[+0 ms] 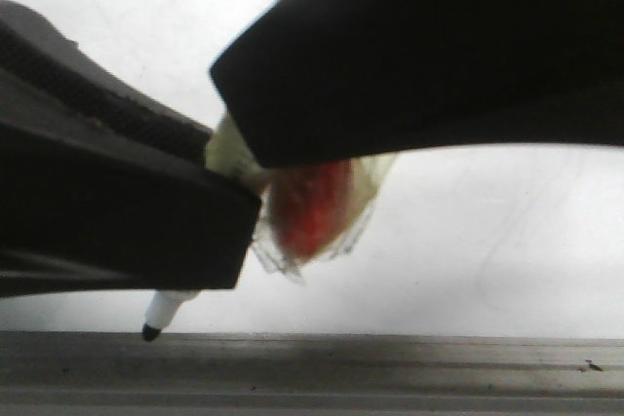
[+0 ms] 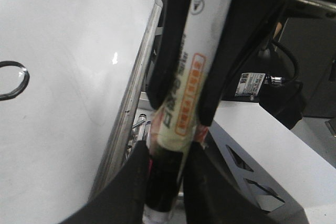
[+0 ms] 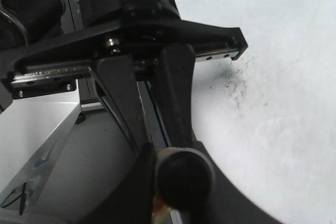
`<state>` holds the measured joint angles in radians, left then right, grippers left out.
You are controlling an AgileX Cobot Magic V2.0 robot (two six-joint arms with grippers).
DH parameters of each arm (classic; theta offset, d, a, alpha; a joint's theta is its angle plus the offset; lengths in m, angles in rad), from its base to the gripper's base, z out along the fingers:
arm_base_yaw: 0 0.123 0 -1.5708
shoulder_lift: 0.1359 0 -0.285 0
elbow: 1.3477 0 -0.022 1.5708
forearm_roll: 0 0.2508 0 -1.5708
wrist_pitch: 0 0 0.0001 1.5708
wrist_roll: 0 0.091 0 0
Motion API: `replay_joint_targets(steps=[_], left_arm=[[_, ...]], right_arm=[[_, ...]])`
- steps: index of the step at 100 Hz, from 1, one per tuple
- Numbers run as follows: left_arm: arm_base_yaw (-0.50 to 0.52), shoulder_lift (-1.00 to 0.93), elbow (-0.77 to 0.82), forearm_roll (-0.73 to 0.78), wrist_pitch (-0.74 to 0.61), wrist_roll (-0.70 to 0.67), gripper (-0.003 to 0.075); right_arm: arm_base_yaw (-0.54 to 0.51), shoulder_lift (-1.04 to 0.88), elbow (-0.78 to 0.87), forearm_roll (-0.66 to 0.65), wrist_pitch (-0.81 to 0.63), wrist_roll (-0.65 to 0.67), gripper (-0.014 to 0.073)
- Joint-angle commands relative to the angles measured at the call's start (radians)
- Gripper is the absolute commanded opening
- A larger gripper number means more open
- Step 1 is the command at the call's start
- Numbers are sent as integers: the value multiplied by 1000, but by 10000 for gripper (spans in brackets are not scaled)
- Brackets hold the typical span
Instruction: Write number 8 on whiteboard
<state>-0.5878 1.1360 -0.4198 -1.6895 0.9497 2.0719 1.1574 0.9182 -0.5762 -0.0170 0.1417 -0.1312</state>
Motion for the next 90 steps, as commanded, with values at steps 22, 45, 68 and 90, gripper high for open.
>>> replay_joint_targets(steps=[22, 45, 68, 90], left_arm=[[-2, -12, 3, -36, 97, -53, -20], [-2, -12, 3, -73, 102, -57, -20], [-2, -19, 3, -164, 109, -57, -20], [-2, -19, 3, -176, 95, -57, -21]], right_arm=[[3, -3, -32, 9, -85, 2, 348], [3, -29, -32, 17, -104, 2, 384], [3, -113, -32, 17, -72, 2, 337], [3, -193, -32, 11, -38, 2, 26]])
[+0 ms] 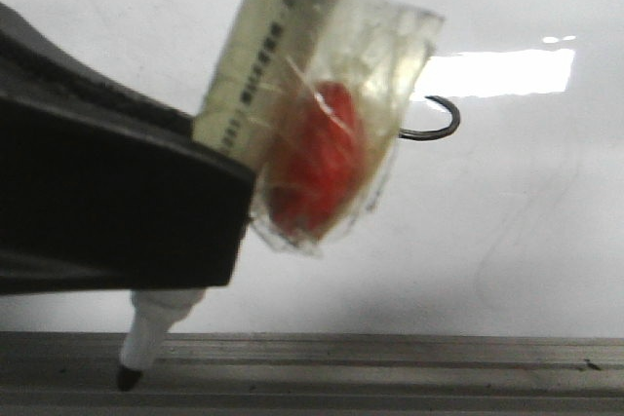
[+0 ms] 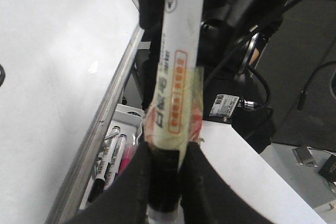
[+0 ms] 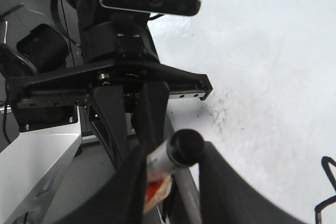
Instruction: Write number 8 on whiteboard
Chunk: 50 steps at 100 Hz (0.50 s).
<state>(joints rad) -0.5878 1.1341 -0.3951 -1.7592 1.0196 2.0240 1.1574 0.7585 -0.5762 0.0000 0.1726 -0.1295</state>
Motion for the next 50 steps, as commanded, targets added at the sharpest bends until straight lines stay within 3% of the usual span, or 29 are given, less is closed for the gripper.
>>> replay_joint_targets(steps=[1, 10, 50], left_arm=[[-2, -17, -22, -107, 21, -10, -21], [-2, -17, -22, -107, -23, -22, -21], [-2, -132, -22, -107, -385, -110, -21]], right_arm=[[1, -35, -32, -6, -69, 0, 17], [1, -56, -32, -16, -69, 0, -71], [1, -64, -32, -18, -25, 0, -71]])
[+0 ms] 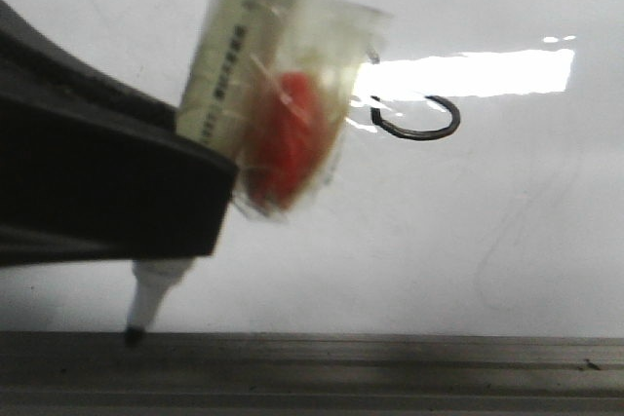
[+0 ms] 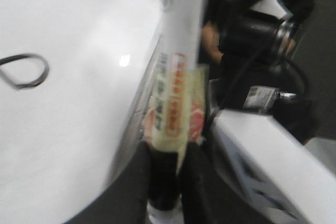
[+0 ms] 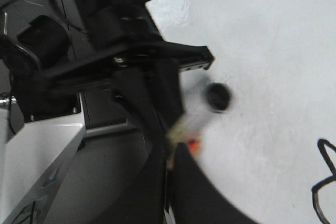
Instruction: Write number 8 on whiteboard
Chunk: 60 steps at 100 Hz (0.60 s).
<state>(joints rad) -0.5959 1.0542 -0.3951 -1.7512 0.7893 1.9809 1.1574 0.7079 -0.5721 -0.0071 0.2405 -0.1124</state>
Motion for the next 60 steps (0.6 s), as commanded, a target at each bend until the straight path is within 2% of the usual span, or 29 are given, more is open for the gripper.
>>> replay_joint_targets(steps=[1, 15, 41, 60], left_arm=[[6, -63, -22, -115, -162, -67, -21], [6, -165, -22, -115, -261, -97, -21], [6, -192, -22, -115, -270, -127, -21], [6, -192, -22, -115, -408, -154, -21]], right_arm=[[1, -14, -36, -11, -93, -17, -71], [1, -14, -36, -11, -93, -17, -71], [1, -14, -36, -13, -134, -17, -71], [1, -18, -36, -13, -139, -17, -71]])
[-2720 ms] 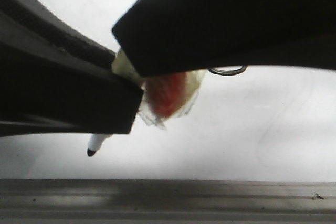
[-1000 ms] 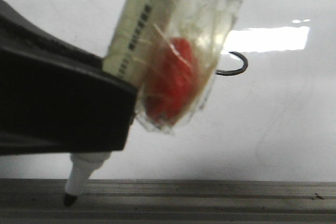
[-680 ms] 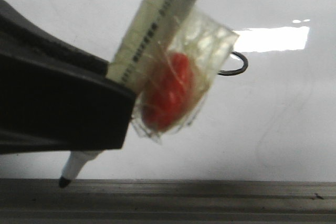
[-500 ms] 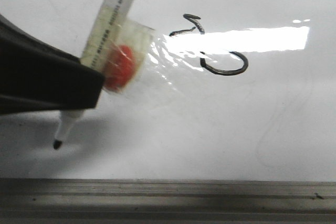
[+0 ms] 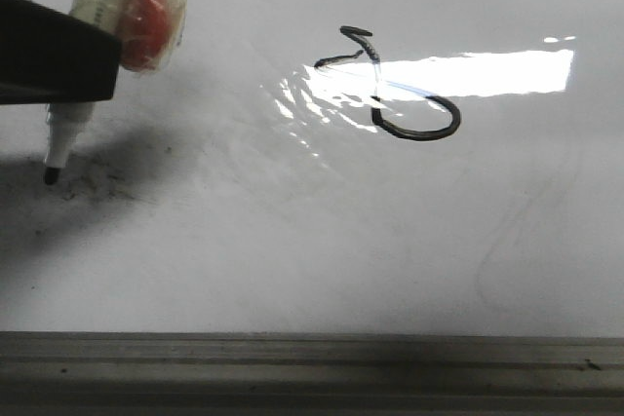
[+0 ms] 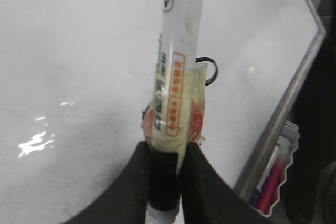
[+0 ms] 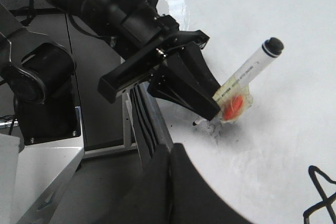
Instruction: Write number 8 on whiteboard
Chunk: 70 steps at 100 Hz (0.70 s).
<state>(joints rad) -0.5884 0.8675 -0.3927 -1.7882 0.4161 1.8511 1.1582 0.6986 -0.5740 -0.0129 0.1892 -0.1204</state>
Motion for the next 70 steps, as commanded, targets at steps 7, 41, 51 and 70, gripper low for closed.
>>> replay_joint_targets(steps=[7, 41, 51, 70], left_arm=[[-2, -5, -24, -78, -79, -42, -21], [-3, 10, -24, -78, -115, -49, -21], [-25, 28, -28, -78, -122, -49, -21], [-122, 78, -66, -78, -296, -49, -21]], right_arm=[[0, -11, -34, -7, -87, -9, -71], [0, -16, -34, -9, -87, -9, -70], [0, -16, -34, -11, -87, -9, -70], [0, -16, -34, -13, -73, -9, -70]])
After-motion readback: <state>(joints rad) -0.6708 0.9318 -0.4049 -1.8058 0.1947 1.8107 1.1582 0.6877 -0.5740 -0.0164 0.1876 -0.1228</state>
